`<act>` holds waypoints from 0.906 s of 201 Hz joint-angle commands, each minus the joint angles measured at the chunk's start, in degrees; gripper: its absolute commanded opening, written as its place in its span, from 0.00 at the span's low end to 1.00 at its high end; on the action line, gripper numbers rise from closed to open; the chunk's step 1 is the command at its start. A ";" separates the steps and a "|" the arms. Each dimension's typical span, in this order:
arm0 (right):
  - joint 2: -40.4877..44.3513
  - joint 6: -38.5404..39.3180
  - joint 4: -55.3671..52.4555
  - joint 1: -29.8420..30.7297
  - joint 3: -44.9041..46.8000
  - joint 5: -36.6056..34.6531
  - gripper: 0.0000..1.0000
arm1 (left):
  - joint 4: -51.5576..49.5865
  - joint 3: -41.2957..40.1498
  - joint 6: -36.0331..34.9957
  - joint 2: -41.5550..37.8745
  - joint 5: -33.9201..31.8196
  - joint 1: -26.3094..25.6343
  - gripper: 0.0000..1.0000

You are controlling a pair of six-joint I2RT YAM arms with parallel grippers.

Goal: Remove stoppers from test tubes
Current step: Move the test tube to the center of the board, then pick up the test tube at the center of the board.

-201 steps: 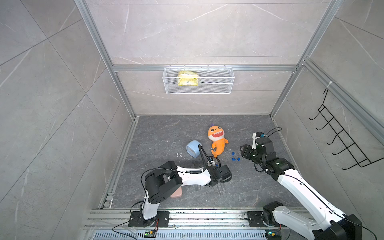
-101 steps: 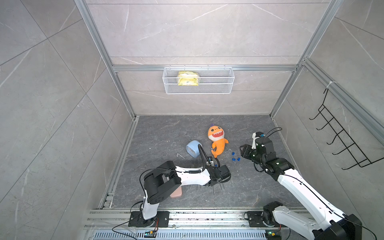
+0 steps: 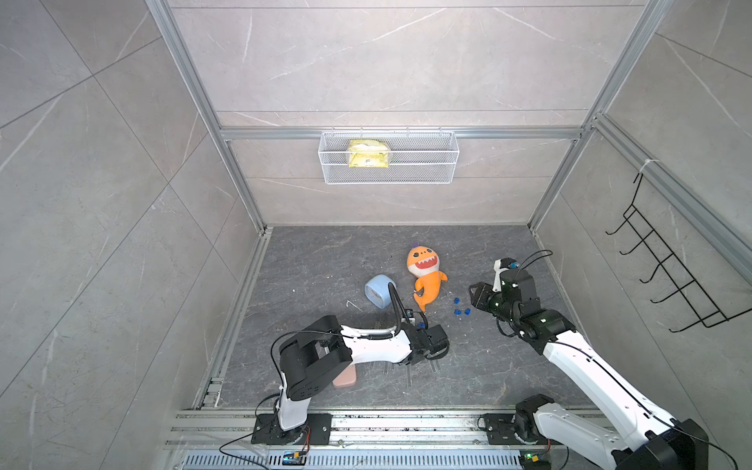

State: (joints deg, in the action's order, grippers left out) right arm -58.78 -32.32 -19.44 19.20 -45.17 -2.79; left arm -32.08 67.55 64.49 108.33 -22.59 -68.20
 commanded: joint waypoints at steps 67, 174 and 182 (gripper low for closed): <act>1.59 -1.09 -1.59 1.07 0.52 -0.56 0.47 | -1.42 -1.41 -1.66 0.04 2.95 -0.33 0.33; -1.68 0.28 0.08 1.15 -1.19 1.11 0.47 | -0.97 -0.36 -2.79 -1.05 0.85 -1.14 0.11; -1.68 0.34 0.42 1.14 -1.33 1.30 0.47 | -0.97 -0.15 -3.42 -2.05 -0.33 -1.36 0.11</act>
State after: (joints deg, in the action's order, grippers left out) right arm -60.03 -32.93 -19.77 20.03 -44.34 -2.48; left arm -30.76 67.16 63.20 108.20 -22.00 -68.71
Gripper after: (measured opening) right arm 0.473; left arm 0.165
